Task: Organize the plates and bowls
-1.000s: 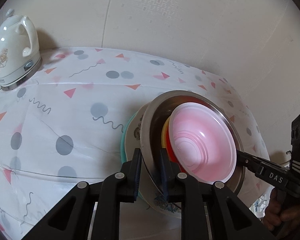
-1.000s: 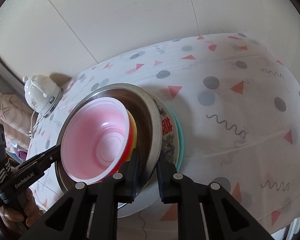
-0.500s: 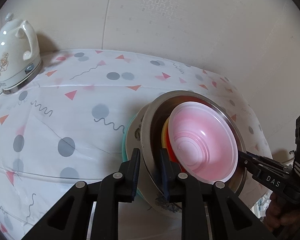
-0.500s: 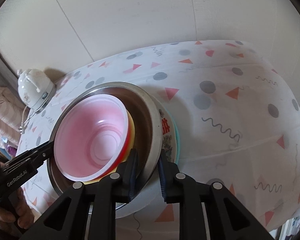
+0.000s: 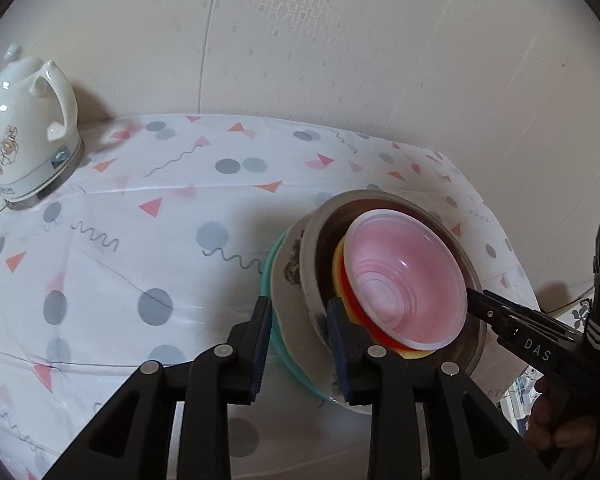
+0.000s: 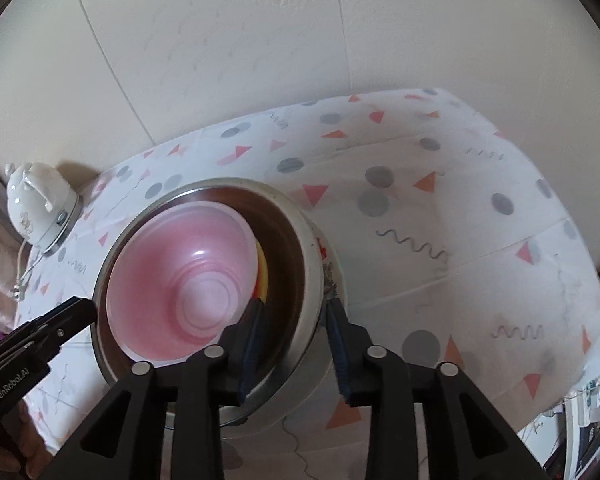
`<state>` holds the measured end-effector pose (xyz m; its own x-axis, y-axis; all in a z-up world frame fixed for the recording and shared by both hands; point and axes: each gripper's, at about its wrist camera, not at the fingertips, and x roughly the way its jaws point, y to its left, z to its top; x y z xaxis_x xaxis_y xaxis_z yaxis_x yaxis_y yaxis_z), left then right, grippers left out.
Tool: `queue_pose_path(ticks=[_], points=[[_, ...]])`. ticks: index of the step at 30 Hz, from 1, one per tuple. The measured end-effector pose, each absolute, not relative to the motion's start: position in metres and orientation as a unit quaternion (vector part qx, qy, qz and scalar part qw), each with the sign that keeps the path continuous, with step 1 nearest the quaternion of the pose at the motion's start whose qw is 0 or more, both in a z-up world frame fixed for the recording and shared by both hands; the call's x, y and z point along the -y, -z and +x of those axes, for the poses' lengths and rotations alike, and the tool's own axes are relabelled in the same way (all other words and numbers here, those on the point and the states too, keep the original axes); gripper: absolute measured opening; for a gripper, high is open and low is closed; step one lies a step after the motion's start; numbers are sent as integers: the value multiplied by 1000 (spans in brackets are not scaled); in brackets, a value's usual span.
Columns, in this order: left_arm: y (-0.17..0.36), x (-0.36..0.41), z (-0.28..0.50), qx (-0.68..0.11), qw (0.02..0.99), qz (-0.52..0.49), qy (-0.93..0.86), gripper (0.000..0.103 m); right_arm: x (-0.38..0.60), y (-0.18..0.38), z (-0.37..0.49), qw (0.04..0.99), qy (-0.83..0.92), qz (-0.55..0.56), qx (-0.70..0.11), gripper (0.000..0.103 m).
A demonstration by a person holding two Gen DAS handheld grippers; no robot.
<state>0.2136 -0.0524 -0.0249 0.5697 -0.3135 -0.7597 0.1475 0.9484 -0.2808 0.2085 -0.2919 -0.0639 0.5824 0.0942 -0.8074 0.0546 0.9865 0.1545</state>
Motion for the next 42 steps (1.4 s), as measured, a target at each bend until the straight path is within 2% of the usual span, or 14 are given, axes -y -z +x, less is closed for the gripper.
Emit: queue_pose_path(ticks=[2, 9, 17, 24, 26, 35, 42], points=[[21, 49, 212, -440, 884, -90, 127, 38, 292, 60, 204, 889, 1, 84, -450, 33], [11, 41, 193, -415, 899, -68, 123, 40, 284, 48, 173, 906, 48, 80, -414, 34], [5, 37, 149, -373, 922, -36, 96, 64, 254, 49, 132, 917, 95, 60, -382, 39], [13, 40, 122, -386, 915, -9, 114, 73, 241, 63, 107, 911, 137, 59, -385, 39], [11, 37, 118, -380, 918, -11, 109, 84, 237, 62, 99, 914, 141, 56, -376, 39], [-4, 40, 96, -350, 930, 6, 115, 103, 223, 48, 77, 928, 128, 52, -347, 40], [-9, 42, 89, -342, 932, 2, 121, 103, 226, 47, 70, 927, 124, 58, -349, 40]])
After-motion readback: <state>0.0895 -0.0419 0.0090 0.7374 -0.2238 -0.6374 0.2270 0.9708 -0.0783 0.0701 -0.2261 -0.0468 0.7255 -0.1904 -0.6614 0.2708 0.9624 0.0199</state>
